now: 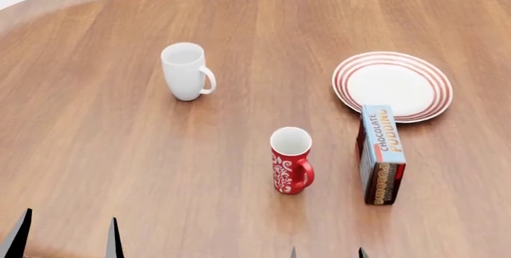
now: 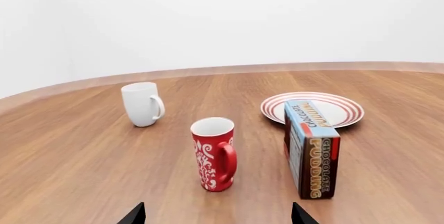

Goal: Pick up the red mug and put it on the plate

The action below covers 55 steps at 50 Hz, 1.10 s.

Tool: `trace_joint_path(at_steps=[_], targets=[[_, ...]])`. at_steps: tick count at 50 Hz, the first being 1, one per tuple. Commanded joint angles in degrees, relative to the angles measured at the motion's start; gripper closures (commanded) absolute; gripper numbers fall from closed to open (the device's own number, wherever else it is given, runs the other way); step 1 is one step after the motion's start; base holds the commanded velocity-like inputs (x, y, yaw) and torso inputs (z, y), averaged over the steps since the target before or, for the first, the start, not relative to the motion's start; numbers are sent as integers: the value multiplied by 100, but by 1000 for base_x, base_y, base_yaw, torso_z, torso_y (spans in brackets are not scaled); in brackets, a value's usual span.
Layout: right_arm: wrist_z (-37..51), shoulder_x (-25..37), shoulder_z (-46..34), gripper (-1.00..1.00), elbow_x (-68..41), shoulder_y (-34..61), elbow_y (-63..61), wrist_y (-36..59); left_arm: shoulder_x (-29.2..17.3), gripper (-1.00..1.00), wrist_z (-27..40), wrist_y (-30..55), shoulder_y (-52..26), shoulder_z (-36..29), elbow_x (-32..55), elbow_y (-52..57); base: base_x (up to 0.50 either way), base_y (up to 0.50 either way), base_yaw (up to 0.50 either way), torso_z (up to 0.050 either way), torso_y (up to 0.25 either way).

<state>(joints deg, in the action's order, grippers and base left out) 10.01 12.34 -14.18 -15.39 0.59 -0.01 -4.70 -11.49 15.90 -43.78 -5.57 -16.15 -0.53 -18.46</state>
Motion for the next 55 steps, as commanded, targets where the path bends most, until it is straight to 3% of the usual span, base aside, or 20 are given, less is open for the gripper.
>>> trace_joint_path(at_steps=[1,55], targets=[[16,16,-24,-100,-26,19,27,-25,-20,-100,35,-11,-9,-30,-1,-6,164,0,0,0,0],[122,120,-158,-100,-131,34,40,-98,-112,-100,171,-22,-41,-170,-5,-11,168,0,0,0,0]])
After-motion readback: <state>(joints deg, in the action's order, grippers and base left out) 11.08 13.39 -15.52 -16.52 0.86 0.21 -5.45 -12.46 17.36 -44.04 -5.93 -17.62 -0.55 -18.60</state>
